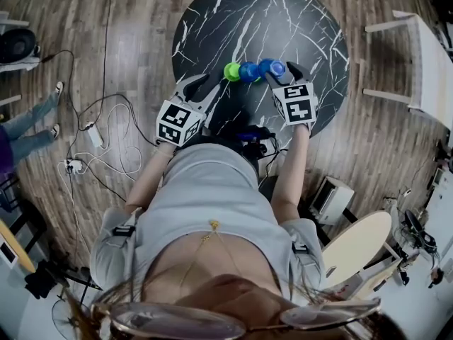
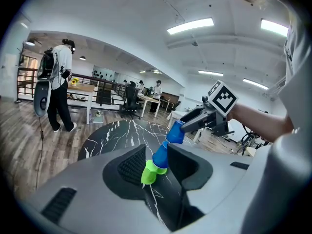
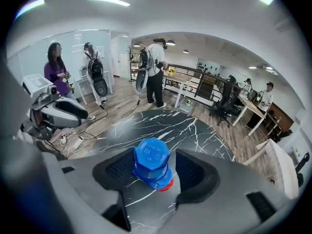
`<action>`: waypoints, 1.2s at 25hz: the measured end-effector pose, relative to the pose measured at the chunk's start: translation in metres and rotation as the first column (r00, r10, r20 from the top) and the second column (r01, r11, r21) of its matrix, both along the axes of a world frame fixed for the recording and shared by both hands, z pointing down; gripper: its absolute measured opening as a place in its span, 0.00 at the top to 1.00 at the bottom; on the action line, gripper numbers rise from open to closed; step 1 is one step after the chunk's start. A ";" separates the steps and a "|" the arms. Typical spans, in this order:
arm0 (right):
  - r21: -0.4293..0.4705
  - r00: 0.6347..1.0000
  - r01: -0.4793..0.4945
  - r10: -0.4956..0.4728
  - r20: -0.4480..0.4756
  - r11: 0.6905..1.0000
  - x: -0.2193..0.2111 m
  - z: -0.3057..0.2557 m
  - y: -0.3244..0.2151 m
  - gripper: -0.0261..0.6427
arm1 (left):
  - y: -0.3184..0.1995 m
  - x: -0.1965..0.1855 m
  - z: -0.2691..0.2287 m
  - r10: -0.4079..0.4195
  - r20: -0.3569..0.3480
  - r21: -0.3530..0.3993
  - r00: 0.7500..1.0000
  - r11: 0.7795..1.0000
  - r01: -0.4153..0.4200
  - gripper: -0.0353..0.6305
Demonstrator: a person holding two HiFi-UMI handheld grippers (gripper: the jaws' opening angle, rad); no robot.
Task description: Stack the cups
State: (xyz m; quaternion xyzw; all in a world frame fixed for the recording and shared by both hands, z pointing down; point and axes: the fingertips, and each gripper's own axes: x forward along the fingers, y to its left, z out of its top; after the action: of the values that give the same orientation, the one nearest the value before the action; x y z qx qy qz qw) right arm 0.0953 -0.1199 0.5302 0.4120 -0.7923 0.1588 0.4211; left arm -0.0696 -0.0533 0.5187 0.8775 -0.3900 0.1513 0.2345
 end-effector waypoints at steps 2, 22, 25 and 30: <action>0.013 1.000 -0.012 0.012 0.013 1.000 0.001 -0.003 0.000 0.56 | 0.000 0.002 0.000 0.005 -0.004 0.002 1.000 1.000 -0.005 0.74; 0.138 0.971 -0.163 0.134 0.198 0.977 0.025 -0.034 0.048 0.63 | 0.002 0.023 -0.005 0.106 0.009 -0.002 0.994 0.994 -0.106 0.72; 0.143 0.966 -0.162 0.128 0.223 0.976 0.021 -0.031 0.058 0.67 | 0.004 0.029 -0.006 0.126 0.007 0.002 0.992 0.992 -0.126 0.72; 0.142 0.952 -0.144 0.098 0.289 0.979 0.005 -0.023 0.076 0.72 | 0.007 0.039 -0.009 0.170 0.006 0.008 0.985 0.985 -0.170 0.73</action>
State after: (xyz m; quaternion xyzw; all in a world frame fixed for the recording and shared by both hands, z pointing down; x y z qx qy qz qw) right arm 0.0999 -0.0437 0.5076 0.4660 -0.8274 0.1764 0.2591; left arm -0.0301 -0.0461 0.5099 0.9082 -0.3149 0.1715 0.2159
